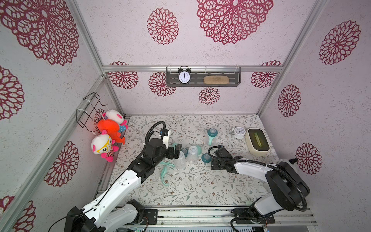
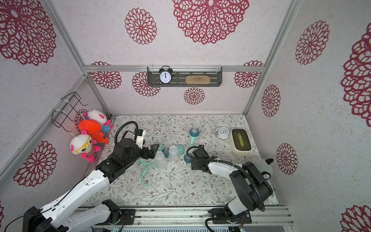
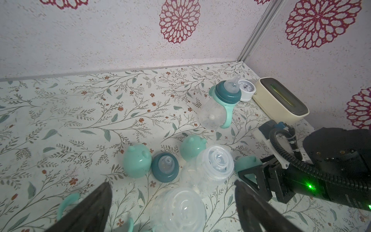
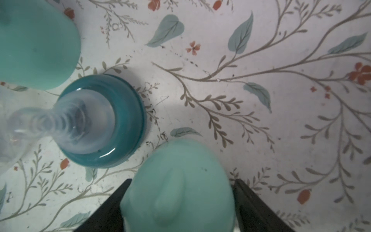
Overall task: Assemble the baby bottles
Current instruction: Pick up the lid from the center of the board.
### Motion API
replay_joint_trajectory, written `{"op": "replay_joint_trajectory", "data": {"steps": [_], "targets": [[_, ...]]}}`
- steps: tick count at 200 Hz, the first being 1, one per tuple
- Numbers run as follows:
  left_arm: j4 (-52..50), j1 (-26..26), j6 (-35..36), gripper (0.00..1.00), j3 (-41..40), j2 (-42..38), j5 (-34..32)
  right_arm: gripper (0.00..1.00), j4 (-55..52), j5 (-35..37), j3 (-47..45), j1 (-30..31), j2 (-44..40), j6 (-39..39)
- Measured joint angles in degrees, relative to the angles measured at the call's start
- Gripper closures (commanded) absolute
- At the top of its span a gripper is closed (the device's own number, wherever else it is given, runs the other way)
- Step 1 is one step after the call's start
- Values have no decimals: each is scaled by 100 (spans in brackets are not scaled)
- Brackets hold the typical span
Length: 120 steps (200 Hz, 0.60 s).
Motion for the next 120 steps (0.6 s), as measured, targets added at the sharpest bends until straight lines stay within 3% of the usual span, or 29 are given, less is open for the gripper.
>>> {"op": "replay_joint_trajectory", "data": {"steps": [120], "targets": [[-48,0,-2,2,-13,-37,-42,28,-420,136,234,0,-223,-42]]}}
